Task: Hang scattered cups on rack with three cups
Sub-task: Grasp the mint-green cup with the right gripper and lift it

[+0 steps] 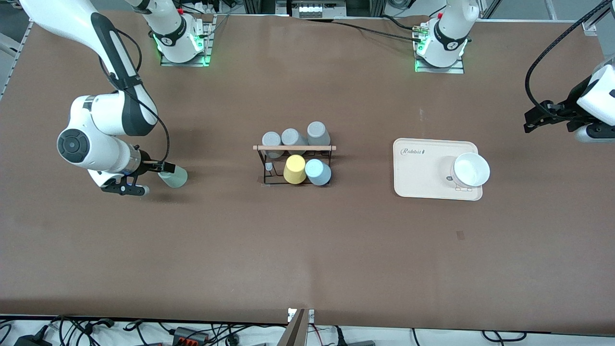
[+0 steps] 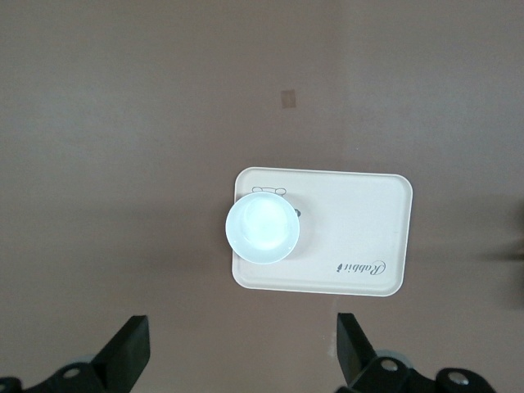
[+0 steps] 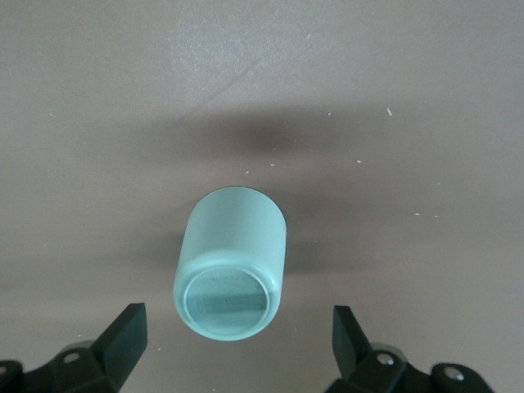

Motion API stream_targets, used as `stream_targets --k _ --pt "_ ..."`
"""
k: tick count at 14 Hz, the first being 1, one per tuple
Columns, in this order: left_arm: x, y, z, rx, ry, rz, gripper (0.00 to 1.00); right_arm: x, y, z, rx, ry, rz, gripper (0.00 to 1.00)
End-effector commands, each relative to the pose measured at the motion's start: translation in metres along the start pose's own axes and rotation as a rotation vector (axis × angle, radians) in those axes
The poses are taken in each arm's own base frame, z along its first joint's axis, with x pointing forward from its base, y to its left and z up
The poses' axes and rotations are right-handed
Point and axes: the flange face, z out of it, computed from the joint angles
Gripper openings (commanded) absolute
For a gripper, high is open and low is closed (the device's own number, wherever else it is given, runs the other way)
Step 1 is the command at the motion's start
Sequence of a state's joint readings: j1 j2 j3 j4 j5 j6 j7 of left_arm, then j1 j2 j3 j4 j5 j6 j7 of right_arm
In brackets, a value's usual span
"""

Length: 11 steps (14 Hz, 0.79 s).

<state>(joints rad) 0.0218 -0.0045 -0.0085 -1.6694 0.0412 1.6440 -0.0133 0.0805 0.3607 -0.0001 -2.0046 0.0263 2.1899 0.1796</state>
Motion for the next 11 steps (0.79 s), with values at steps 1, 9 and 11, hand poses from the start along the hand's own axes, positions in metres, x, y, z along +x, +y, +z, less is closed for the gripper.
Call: stream_targets --k 1,9,11 --pt "-0.004 0.000 -0.008 -0.017 -0.002 0.019 1.00 -0.010 -0.001 0.010 0.012 0.028 0.018 1.00" --pt "-0.005 0.000 -0.009 -0.017 -0.001 0.019 1.00 -0.004 -0.001 0.031 0.015 0.048 0.021 0.63" --pt "-0.004 0.000 -0.008 -0.017 -0.002 0.020 1.00 0.000 0.001 0.031 0.015 0.055 0.014 0.19"
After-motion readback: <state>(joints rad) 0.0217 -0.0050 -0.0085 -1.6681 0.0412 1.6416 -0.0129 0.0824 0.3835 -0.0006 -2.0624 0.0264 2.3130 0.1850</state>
